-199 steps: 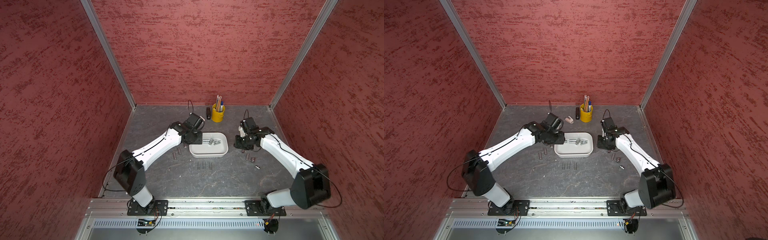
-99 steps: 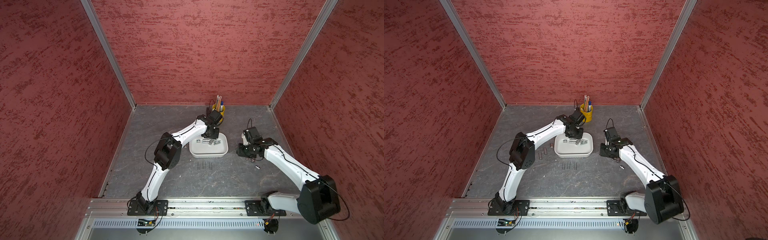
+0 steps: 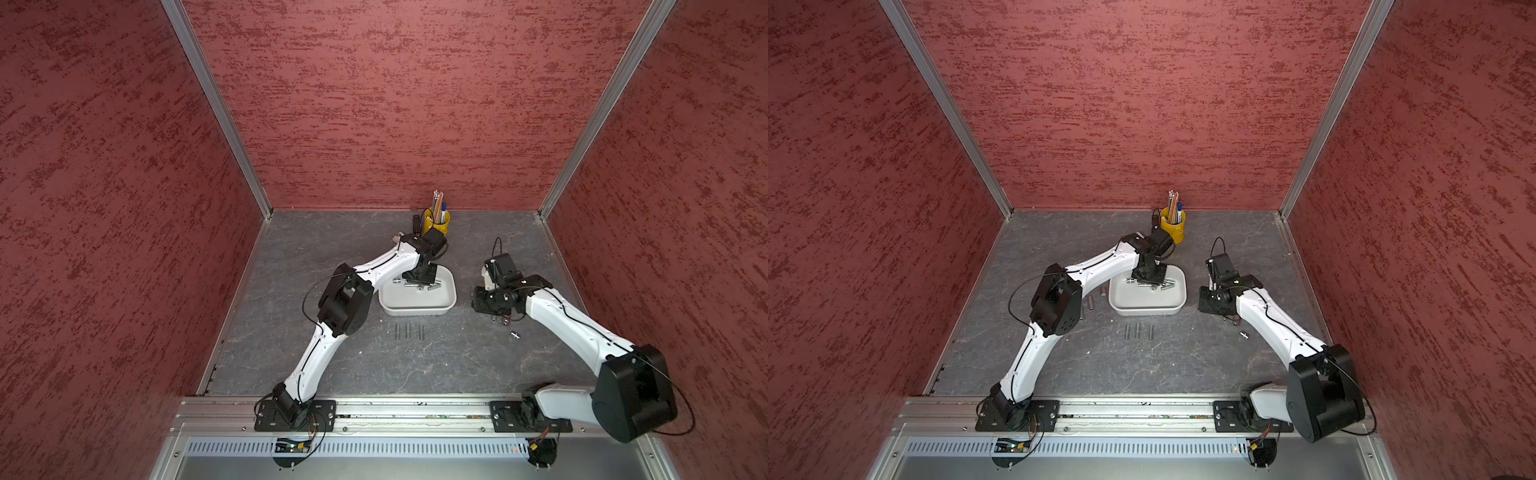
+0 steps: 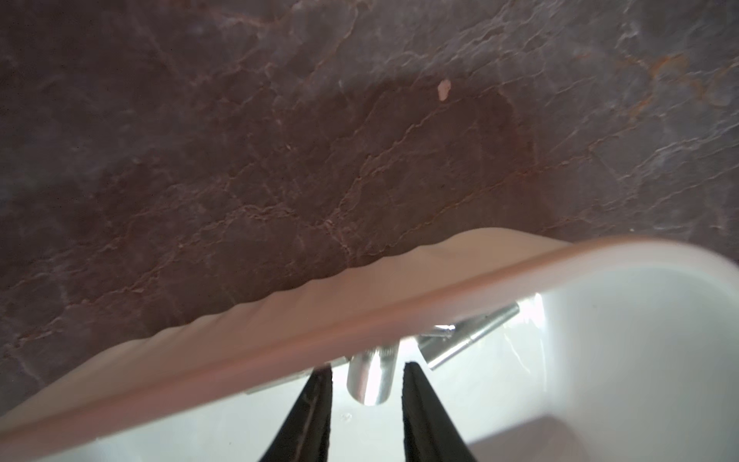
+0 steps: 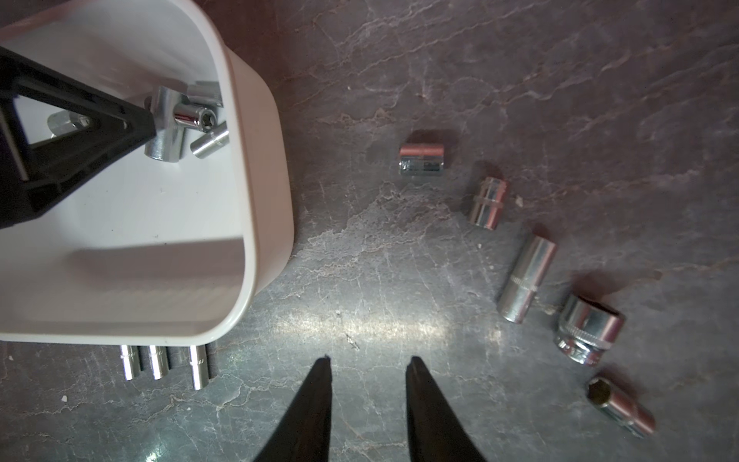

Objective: Take out the socket from the storage box
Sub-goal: Pick up the socket head from the storage box.

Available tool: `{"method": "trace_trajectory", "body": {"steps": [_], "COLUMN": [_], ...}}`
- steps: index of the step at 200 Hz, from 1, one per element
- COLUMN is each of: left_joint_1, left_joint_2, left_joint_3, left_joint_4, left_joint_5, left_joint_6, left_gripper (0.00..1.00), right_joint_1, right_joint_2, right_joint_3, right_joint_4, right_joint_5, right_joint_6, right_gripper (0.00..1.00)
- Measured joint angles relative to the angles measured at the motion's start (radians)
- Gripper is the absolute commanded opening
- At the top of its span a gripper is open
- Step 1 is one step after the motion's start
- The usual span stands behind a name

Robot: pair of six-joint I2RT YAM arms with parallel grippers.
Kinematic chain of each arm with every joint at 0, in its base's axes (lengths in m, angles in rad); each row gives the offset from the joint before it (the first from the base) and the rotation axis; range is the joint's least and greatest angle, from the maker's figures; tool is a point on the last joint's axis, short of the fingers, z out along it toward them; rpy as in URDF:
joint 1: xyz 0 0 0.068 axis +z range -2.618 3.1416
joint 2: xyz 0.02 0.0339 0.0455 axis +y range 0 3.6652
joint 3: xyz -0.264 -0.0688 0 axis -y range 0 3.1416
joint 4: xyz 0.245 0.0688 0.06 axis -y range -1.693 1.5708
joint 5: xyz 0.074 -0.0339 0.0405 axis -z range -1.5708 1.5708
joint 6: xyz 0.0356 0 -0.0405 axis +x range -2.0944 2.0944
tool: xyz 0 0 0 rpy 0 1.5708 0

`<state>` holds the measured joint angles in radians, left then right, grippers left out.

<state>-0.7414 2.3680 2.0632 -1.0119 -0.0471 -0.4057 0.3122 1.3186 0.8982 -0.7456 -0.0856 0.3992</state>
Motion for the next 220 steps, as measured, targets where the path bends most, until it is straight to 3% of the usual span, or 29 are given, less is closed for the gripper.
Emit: {"method": "trace_trajectory", "body": {"steps": [136,178,220], "left_joint_1": [-0.007,-0.009,-0.011], "left_joint_2": [0.089,0.094,0.098], "left_joint_3": [0.087,0.100,0.126], "left_joint_4": [-0.019,-0.029,-0.060], "left_joint_5": [-0.008,-0.016,-0.031], "left_joint_6": [0.019,0.022,0.030], "left_gripper": [0.27,0.14,0.12], "right_joint_1": [0.000,0.000,0.000], "right_joint_2": [0.017,0.017,0.017], "right_joint_3": [0.000,0.000,0.000], "right_joint_4": [0.000,0.000,0.000], "right_joint_5": [-0.002,-0.003,-0.003], "right_joint_6": [-0.007,-0.007,-0.007], "right_gripper": [0.34,0.34,0.34]}}
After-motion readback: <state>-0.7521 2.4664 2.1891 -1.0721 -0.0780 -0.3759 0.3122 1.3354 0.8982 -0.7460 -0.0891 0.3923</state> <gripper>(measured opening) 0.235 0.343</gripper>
